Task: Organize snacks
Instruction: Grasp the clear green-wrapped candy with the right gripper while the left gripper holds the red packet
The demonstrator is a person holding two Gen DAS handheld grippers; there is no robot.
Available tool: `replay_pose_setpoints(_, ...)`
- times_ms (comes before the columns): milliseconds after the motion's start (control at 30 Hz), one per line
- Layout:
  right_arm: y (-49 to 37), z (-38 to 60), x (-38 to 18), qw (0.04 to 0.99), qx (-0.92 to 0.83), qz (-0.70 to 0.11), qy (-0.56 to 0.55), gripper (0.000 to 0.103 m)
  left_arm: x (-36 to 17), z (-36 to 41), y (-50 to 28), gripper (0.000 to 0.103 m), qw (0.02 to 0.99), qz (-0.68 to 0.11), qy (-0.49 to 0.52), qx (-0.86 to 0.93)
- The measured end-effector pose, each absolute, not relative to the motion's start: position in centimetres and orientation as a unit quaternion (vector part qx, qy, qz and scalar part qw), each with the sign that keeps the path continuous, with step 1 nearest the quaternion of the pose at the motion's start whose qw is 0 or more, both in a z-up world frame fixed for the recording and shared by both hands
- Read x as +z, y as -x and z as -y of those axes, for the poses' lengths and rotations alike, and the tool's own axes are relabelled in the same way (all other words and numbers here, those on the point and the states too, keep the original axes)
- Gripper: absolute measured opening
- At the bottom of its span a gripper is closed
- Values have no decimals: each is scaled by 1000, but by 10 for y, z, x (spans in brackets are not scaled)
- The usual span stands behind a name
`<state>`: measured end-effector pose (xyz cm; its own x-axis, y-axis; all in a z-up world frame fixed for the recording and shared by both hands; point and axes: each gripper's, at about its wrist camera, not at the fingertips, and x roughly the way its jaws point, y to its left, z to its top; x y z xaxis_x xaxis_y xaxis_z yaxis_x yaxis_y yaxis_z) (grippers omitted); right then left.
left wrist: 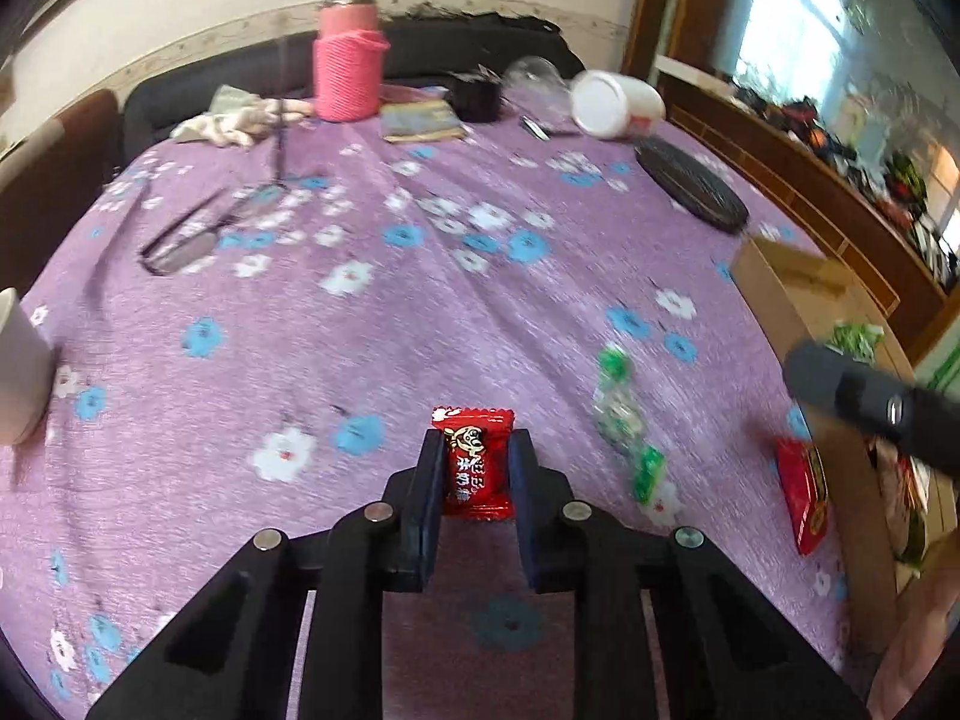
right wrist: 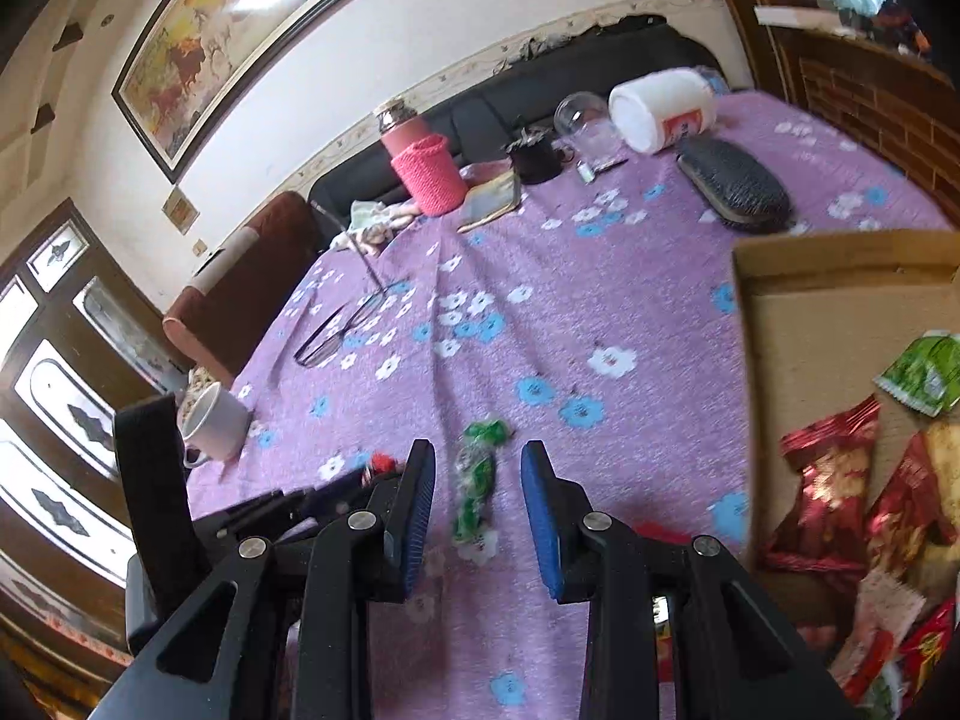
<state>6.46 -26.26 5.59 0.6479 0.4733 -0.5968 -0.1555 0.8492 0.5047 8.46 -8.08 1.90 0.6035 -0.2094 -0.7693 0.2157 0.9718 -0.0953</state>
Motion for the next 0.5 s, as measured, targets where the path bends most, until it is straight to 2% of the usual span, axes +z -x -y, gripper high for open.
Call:
replay_pose_setpoints(267,-84,240,32,831,200,-448,-260,33,29,60,-90,20,904,-417,21,-94)
replay_pose_setpoints(500,-104,219,29,846,144,-471,-206,32,30,51,-92,20,901,-422,44,-93)
